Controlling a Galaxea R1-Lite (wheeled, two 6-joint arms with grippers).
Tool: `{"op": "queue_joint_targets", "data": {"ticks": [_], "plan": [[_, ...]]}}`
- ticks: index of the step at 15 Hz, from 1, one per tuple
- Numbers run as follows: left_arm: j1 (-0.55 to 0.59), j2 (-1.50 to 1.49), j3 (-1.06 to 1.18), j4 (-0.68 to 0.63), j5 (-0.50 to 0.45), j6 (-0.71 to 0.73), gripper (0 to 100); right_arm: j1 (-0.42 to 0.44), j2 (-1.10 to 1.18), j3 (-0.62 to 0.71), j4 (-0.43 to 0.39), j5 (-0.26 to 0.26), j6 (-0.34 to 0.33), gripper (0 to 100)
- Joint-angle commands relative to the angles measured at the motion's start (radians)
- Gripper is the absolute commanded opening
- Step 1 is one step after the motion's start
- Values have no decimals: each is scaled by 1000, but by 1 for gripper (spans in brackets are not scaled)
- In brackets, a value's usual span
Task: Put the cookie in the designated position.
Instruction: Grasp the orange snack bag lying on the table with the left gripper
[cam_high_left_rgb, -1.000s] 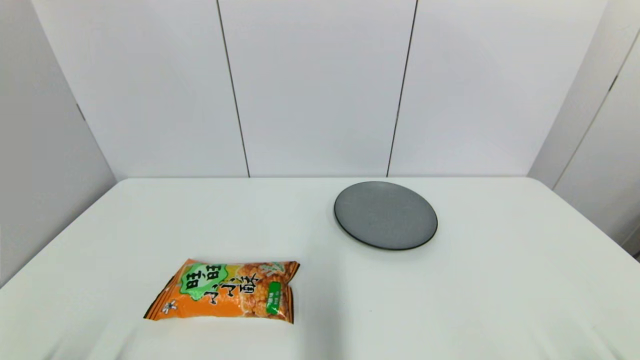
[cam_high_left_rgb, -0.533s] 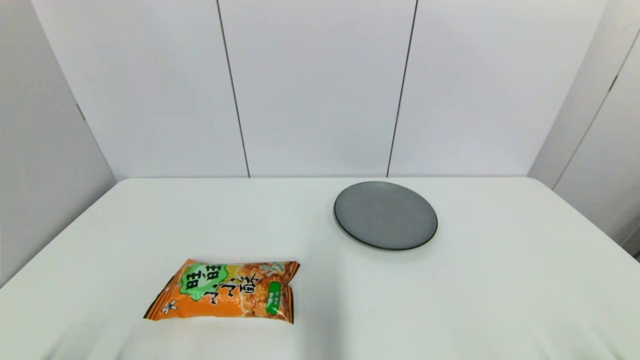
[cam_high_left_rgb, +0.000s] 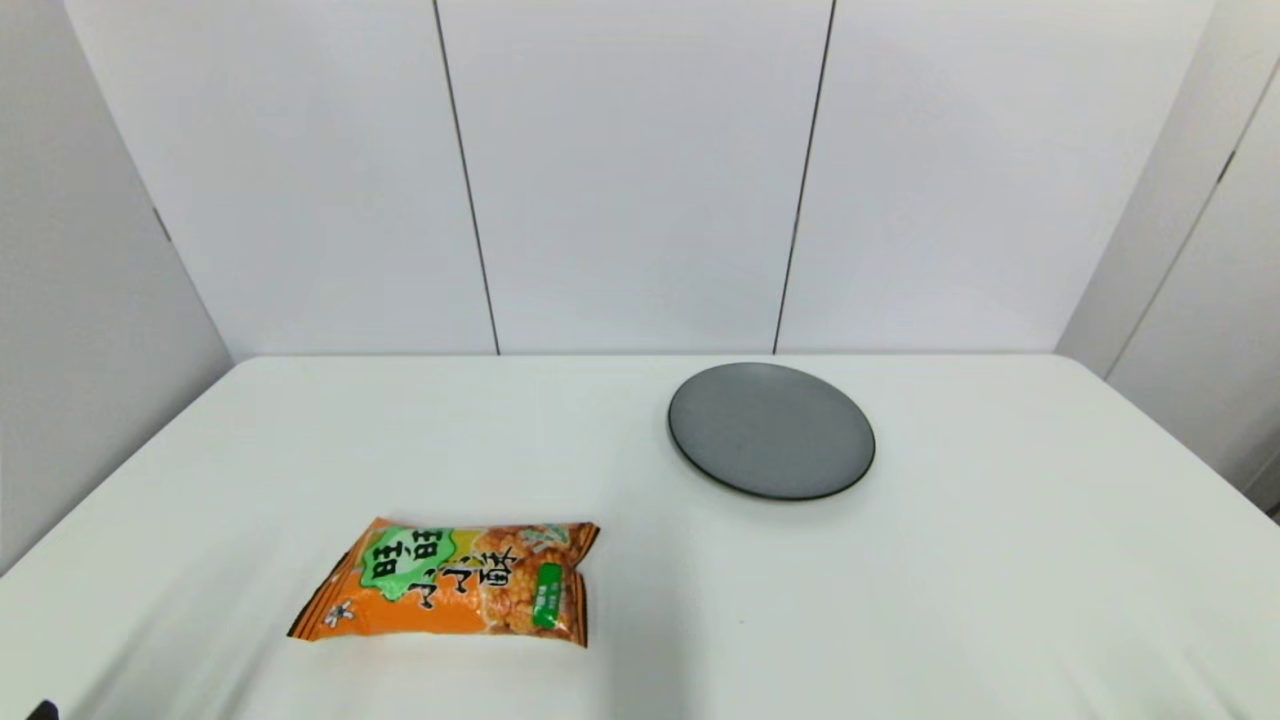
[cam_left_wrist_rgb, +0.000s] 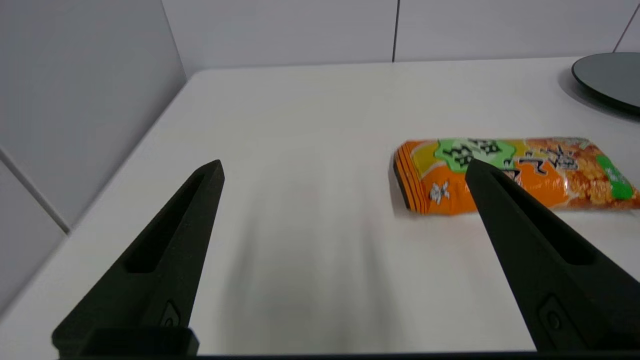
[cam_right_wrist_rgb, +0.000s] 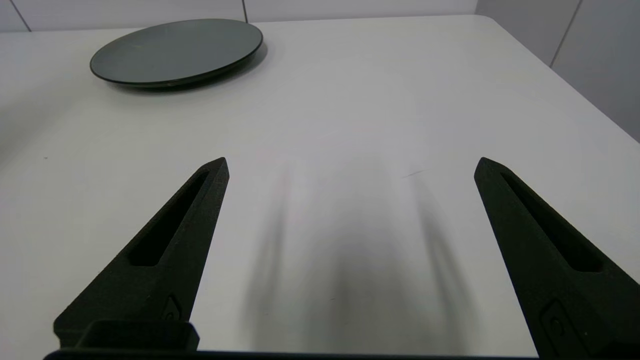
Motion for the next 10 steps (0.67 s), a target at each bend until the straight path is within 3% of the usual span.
{"op": "queue_joint_targets", "data": {"ticks": [1, 3, 6, 10], "plan": [[3, 473, -356, -17, -75, 214, 100, 0, 0, 0, -1, 0, 0, 100], [5, 642, -497, 17, -190, 314, 100, 0, 0, 0, -1, 0, 0, 100], [6, 875, -764, 256, -438, 584, 100, 0, 0, 0, 1, 0, 0, 100], [5, 1104, -959, 508, -552, 961, 100, 0, 0, 0, 1, 0, 0, 100]]}}
